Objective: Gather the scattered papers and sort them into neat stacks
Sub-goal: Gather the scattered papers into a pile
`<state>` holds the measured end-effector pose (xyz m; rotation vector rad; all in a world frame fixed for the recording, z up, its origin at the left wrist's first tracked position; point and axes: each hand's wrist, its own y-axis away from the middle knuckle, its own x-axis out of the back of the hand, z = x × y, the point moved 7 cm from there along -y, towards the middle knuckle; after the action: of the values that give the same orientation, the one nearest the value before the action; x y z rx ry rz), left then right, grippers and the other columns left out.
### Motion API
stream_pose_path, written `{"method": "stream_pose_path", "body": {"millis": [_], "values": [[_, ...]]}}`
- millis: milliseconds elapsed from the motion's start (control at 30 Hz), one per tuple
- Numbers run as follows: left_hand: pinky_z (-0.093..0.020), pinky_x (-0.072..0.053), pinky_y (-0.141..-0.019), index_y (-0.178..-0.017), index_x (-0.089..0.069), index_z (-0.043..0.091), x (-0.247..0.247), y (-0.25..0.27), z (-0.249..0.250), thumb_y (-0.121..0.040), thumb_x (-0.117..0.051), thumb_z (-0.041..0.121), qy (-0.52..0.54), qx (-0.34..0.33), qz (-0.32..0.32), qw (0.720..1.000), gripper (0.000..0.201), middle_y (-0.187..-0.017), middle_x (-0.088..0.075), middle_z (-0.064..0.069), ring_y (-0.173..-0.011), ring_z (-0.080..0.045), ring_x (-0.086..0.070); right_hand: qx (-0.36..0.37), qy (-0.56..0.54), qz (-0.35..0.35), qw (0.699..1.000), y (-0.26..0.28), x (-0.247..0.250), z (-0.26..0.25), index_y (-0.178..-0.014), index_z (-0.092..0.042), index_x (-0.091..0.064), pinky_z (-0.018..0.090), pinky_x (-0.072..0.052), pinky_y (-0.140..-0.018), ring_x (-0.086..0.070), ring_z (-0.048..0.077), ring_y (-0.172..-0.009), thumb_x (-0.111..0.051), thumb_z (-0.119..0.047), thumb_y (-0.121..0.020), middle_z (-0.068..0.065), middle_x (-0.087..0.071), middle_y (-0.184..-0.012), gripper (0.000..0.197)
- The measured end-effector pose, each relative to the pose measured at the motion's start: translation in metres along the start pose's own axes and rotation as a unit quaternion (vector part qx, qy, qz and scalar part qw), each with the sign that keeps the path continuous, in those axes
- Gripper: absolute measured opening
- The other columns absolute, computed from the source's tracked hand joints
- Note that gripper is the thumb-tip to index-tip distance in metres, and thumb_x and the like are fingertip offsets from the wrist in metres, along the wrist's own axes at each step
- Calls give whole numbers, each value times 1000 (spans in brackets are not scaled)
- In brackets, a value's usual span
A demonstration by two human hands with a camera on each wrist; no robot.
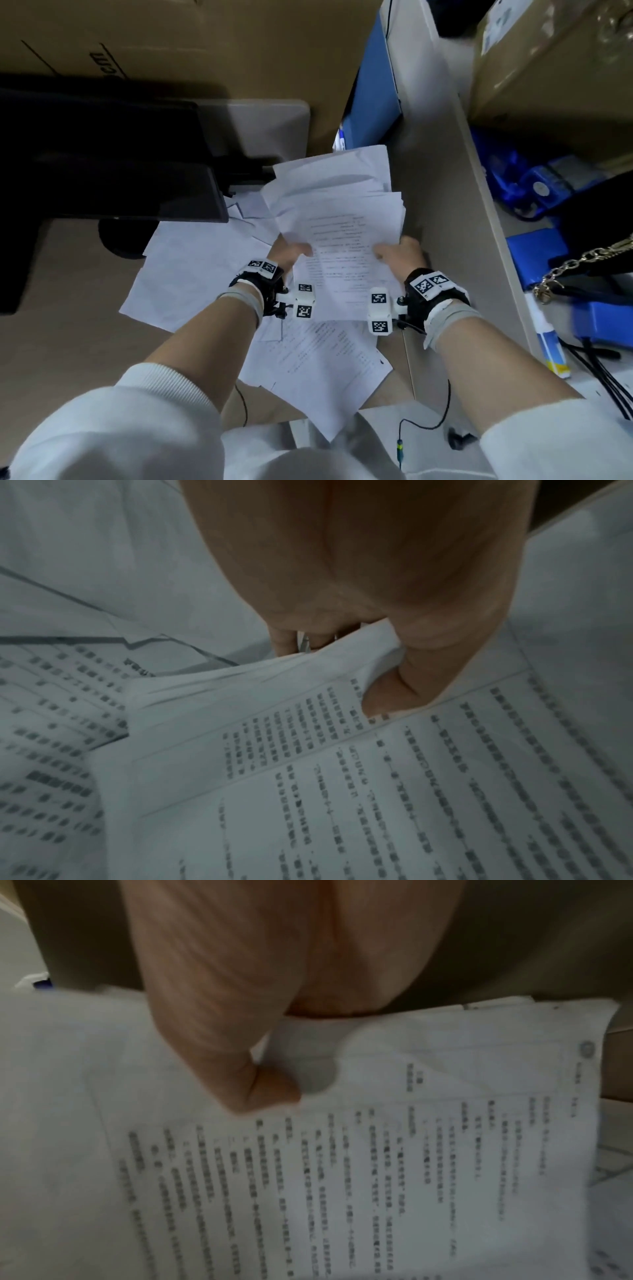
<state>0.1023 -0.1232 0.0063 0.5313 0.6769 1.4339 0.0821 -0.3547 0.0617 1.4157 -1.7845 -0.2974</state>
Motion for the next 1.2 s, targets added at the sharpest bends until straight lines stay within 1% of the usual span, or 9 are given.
{"method": "stream_pose_path", "body": {"millis": [133,233,300,433,567,733,967,1067,1200], "values": [[-39,-54,-69,-124,-55,3,19,-35,-18,-45,-60,-7,26,-7,36,999,81,-114,-64,-23,-102,-39,-63,6,-28,-63,998,-5,-13,8,-97,-9,-73,40,-59,-82,-73,25,-86,-76,-12,-77,7,-76,-93,21],[-28,-35,-56,-67,-58,17,7,-27,-13,-39,-60,5,-22,29,12,999,30,-81,-52,-14,-63,-28,-45,2,-29,-43,999,-7,-7,9,-99,-8,-70,39,-56,-82,-71,25,-87,-75,-25,-68,6,-75,-91,36],[-27,-26,-58,-52,-45,18,-3,-16,-3,-43,-56,6,-19,38,-2,999,19,-73,-43,-8,-64,-24,-35,3,-22,-18,1000,-11,0,6,-95,-7,-69,40,-55,-82,-70,28,-86,-71,-31,-59,8,-73,-87,44],[-31,-36,-69,-56,-55,14,-7,-17,0,-57,-68,3,-34,46,3,998,17,-79,-54,-7,-80,-26,-49,23,-35,42,998,-12,17,-7,-99,-4,-67,39,-55,-82,-68,30,-90,-68,-26,-67,12,-72,-95,39],[-16,-35,-41,-99,-64,0,7,0,1,-82,-75,16,-73,44,50,995,25,-81,-60,-8,-62,-20,-48,54,-68,66,994,-15,21,-11,-109,0,-62,28,-47,-74,-65,25,-90,-63,-15,-84,9,-69,-101,30],[-27,-51,-70,-101,-70,8,22,36,-13,-85,-71,2,43,8,67,997,18,-92,-70,-3,-92,-25,-66,87,-55,36,994,-6,-6,-15,-108,-1,-62,32,-51,-80,-65,27,-92,-59,-14,-85,9,-70,-104,27],[-22,-55,-57,-96,-69,8,47,99,-59,-93,-68,5,88,-25,140,986,5,-81,-70,-3,-56,-9,-64,143,37,-76,986,15,-64,3,-117,-7,-65,33,-50,-90,-64,25,-101,-56,-11,-92,6,-69,-111,28],[-45,-56,-91,-90,-70,11,62,109,-96,-94,-67,6,122,-18,184,975,7,-94,-73,-11,-90,-29,-70,130,91,-114,981,25,-82,28,-112,-8,-70,29,-49,-85,-65,22,-97,-65,-18,-90,4,-70,-104,25],[-43,-58,-87,-97,-70,6,74,111,-146,-95,-67,7,143,42,214,966,4,-105,-72,-18,-101,-36,-69,90,187,-139,968,31,-92,73,-117,-9,-68,29,-48,-89,-64,26,-106,-66,-26,-90,6,-69,-113,31]]}}
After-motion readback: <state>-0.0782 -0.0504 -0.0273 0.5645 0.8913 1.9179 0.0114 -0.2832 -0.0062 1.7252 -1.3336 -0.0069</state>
